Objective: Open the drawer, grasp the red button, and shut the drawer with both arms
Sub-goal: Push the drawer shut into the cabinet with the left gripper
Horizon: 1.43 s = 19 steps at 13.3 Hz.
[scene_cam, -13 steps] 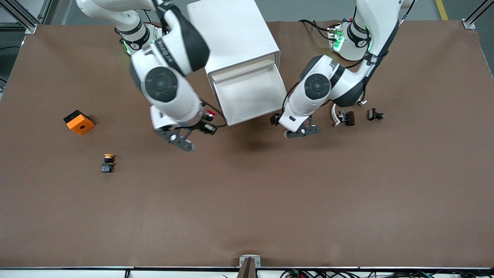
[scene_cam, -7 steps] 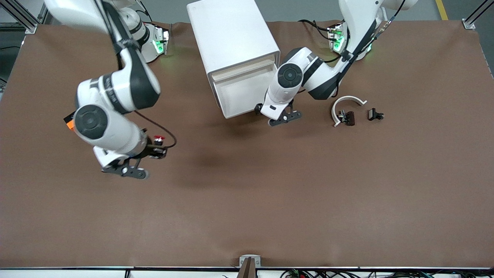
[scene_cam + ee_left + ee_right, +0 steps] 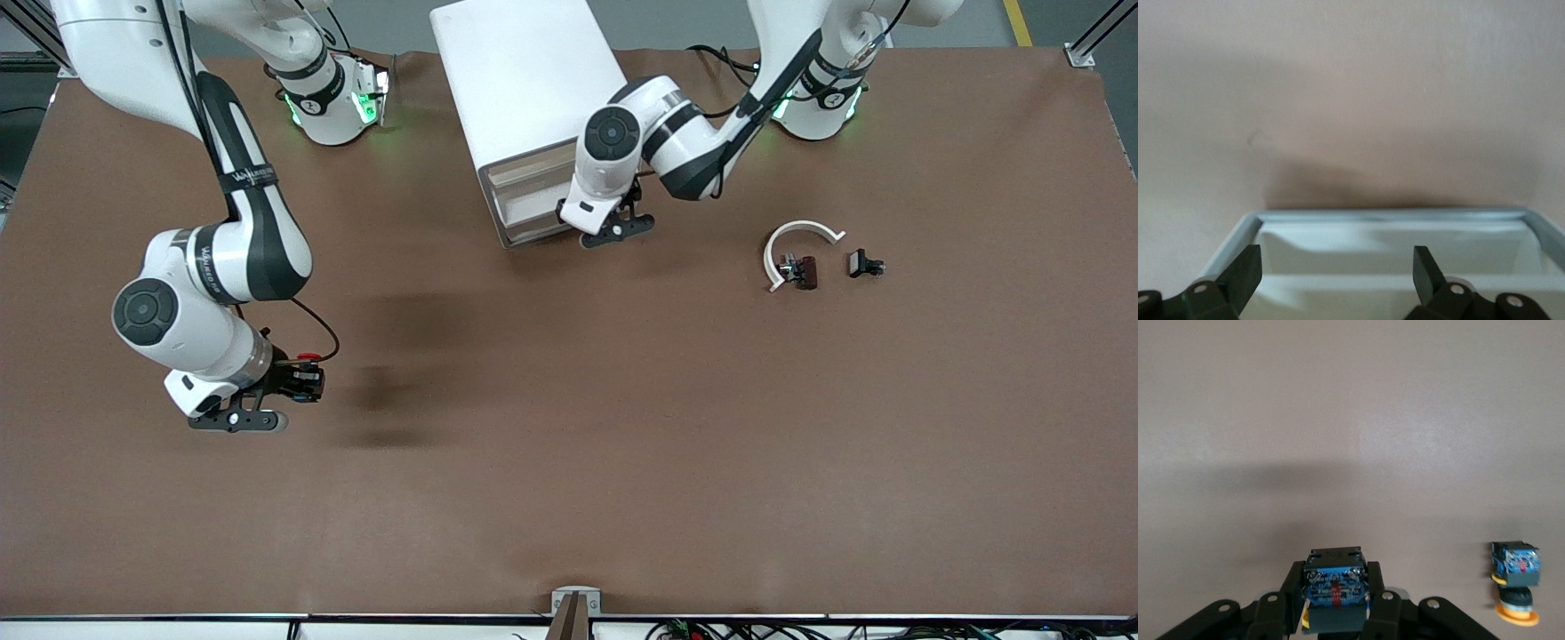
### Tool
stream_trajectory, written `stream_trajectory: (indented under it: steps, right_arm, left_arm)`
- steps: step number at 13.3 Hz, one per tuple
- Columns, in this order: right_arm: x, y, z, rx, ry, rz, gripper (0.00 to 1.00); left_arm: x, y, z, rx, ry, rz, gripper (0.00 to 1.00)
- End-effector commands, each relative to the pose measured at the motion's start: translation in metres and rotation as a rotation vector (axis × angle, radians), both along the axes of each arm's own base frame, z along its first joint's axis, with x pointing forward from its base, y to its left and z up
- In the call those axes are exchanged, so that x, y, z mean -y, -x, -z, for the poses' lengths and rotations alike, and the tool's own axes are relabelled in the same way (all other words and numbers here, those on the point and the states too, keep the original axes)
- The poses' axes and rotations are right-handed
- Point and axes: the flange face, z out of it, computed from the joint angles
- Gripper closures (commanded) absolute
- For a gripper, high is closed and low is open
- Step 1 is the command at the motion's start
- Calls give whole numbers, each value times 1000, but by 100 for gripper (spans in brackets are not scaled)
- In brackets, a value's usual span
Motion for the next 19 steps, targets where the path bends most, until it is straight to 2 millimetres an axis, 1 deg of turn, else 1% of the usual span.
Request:
stream_trajectory:
  steps: [1,3,4,5,7,8,9,11,12,13,14,15,16,17,19]
  right_arm:
    - [11,11,16,15,1,-27,100]
    - [15,12,29,15,3,-22,100]
    - [25,11,34,12,4,-7,100]
    - [30,11,38,8,5,3,100]
    - [40,14,49,-11,7,21,100]
    - [44,15,54,-18,7,32,100]
    - [53,17,60,-27,8,46,100]
    - [57,27,72,-25,8,53,100]
    - [58,29,75,-26,8,55,100]
    - [58,30,77,-29,8,57,100]
    - [63,30,78,-31,8,66,100]
    - [69,31,84,-38,8,75,100]
    - [71,31,85,-35,9,72,100]
    - [76,32,87,-37,9,78,100]
    - [79,32,91,-40,9,83,100]
  left_arm:
    - [15,25,-2,-2,-20,16,0]
    - [18,31,1,-7,-30,-6,0]
    - [18,30,1,-7,-30,-7,0]
    - [17,27,0,-6,-29,-14,0]
    - [11,5,-8,10,-13,-39,0]
    - [2,-20,-15,26,-1,-77,0]
    - [-10,-43,-23,43,10,-113,0]
    - [-35,-89,-42,75,39,-165,0]
    - [-46,-107,-48,82,50,-159,0]
    - [-57,-120,-54,86,55,-154,0]
    - [-72,-136,-67,98,57,-158,0]
    - [-91,-155,-77,107,62,-151,0]
    - [-112,-174,-88,123,57,-124,0]
    - [-131,-191,-95,139,31,-94,0]
    - [-167,-222,-115,190,-16,-56,0]
